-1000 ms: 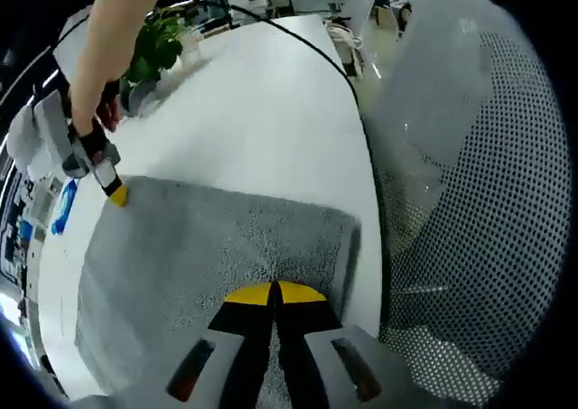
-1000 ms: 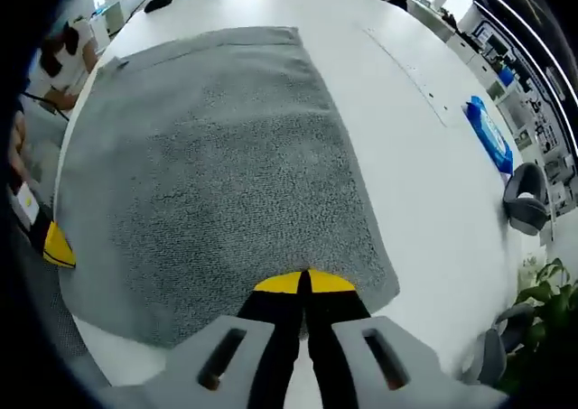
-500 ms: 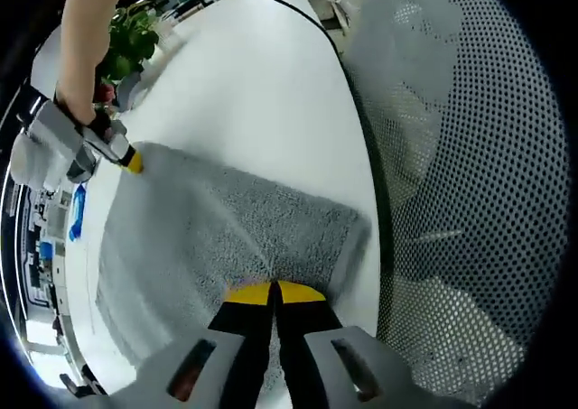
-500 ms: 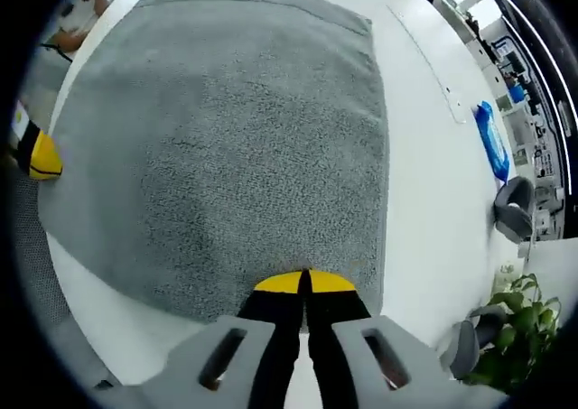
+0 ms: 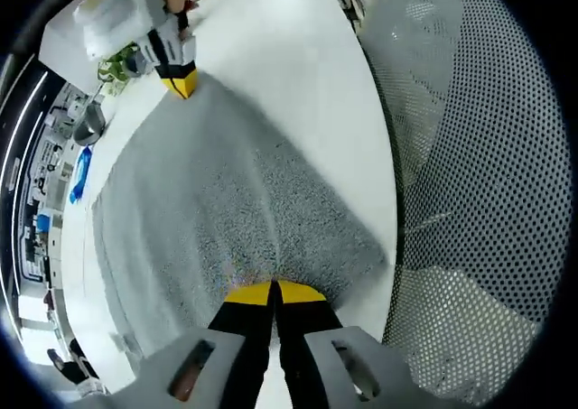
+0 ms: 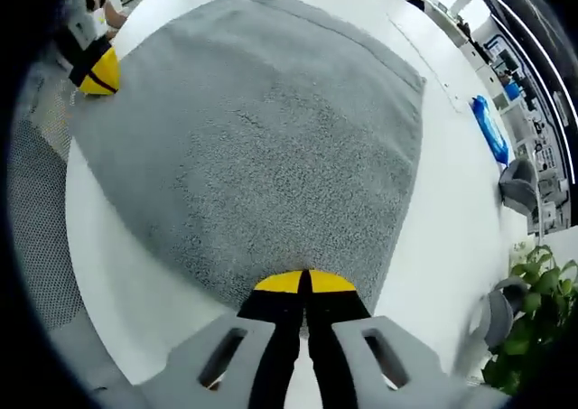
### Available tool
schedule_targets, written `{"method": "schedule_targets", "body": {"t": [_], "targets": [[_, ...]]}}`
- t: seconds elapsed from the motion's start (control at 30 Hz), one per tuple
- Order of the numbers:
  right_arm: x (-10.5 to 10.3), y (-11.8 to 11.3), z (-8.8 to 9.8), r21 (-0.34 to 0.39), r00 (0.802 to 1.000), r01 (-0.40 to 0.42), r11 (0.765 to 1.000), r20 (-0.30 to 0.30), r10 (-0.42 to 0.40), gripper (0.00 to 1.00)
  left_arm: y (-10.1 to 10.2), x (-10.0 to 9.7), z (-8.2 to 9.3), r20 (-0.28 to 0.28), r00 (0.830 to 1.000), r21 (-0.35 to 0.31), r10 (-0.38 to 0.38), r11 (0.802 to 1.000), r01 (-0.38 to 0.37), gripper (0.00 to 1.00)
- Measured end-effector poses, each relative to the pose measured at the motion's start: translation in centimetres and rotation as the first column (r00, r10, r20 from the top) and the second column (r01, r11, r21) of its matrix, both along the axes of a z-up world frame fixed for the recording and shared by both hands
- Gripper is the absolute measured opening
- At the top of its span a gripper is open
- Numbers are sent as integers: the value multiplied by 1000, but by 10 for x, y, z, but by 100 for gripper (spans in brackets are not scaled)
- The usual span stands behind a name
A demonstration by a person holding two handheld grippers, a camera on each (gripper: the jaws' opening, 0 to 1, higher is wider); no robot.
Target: Fold the towel on the table until its edges align and the towel forms a compact rectangular stack.
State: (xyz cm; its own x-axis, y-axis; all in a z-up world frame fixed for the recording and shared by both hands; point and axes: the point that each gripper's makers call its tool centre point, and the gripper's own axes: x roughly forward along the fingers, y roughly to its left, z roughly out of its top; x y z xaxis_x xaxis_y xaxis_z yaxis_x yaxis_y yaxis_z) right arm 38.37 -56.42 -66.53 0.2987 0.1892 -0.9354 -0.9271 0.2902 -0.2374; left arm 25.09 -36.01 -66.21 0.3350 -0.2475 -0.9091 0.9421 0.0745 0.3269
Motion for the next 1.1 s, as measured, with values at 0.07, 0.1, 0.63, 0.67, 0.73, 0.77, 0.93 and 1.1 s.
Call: {"method": "schedule_targets", "body": {"t": [0.07, 0.1, 0.63, 0.67, 0.73, 0.77, 0.93, 1.1], "targets": [[-9, 1, 0, 9, 1000, -28, 1000, 5, 28, 0, 7, 2, 1, 9, 1000, -2, 2, 1000, -2, 1], [-13, 1, 1, 7, 1000, -31, 1000, 5, 31, 0, 9, 4, 1, 14, 1000, 7, -9, 1000, 9, 1], [-65, 16, -1, -191, 983, -151, 970, 72, 167, 0, 50, 47, 3, 56, 997, 37, 49, 998, -51, 1], [-67, 17, -1, -191, 983, -142, 971, 85, 161, 0, 51, 49, 3, 60, 996, 26, 72, 997, -74, 1], [-69, 17, 0, -167, 988, -96, 981, 107, 115, 0, 51, 49, 3, 64, 995, 31, 75, 997, -77, 1], [-69, 17, -1, -145, 990, -65, 987, 114, 81, 0, 52, 51, 3, 69, 995, 35, 72, 997, -75, 1], [-75, 21, 0, -19, 997, 11, 1000, 79, -9, 0, 57, 63, 2, 90, 989, 35, 118, 992, -121, 1], [-78, 22, 1, 102, 992, 117, 988, 25, -120, 0, 60, 68, 2, 108, 988, 64, 108, 991, -115, 1]]}}
